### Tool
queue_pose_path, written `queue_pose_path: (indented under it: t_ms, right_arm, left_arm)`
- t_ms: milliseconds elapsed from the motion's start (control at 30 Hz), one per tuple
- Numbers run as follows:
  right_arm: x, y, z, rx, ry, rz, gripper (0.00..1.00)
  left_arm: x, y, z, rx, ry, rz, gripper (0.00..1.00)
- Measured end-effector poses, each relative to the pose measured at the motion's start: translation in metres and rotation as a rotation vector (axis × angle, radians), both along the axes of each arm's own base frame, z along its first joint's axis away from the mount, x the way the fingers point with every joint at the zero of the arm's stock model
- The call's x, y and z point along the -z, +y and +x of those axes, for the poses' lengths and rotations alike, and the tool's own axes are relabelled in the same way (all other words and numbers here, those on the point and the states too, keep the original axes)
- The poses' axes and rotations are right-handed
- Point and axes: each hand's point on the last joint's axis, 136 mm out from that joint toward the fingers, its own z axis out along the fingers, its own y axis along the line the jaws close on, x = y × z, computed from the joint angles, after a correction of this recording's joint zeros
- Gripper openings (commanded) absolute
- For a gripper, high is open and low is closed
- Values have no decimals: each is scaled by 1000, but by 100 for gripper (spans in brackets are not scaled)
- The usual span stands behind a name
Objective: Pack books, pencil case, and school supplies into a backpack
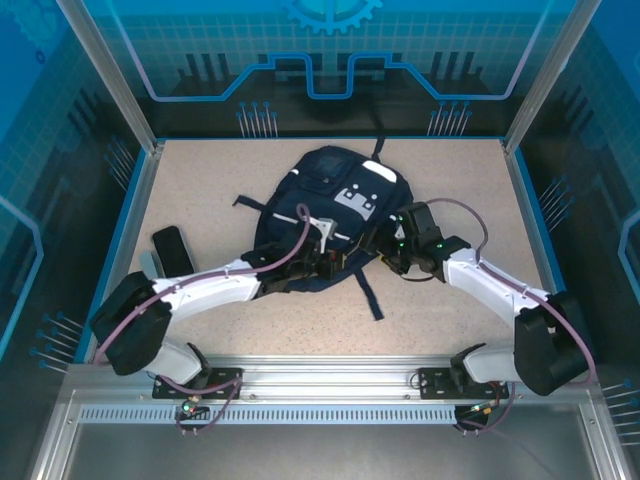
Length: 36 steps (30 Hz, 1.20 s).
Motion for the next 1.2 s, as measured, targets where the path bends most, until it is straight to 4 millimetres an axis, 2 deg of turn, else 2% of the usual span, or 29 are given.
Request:
queue_pose_path:
  t_ms: [133,267,433,567,800,1000,1200]
  right_arm:
    - [5,1,-7,33,40,45,59]
    - [10,2,-9,53,64,72,56]
    - [11,10,-1,53,63,112,52]
    - [16,14,5,57,73,120,43]
    - [22,18,12,55,90,118,20]
    - [23,12,12,46,76,58,13]
    - [24,-8,16,78,43,-56,12]
  left_arm:
    - [3,-16,0,27,3,-2,0]
    - [3,-20,1,33,3,-4,0]
    - [5,-22,0,36,6,-2,0]
    - [5,-22,0,36,5,-2,0]
    - [6,-20,1,31,6,6,0]
    - [10,-8,-4,19,-18,76,0]
    - [10,39,-12,-21,-73,202,0]
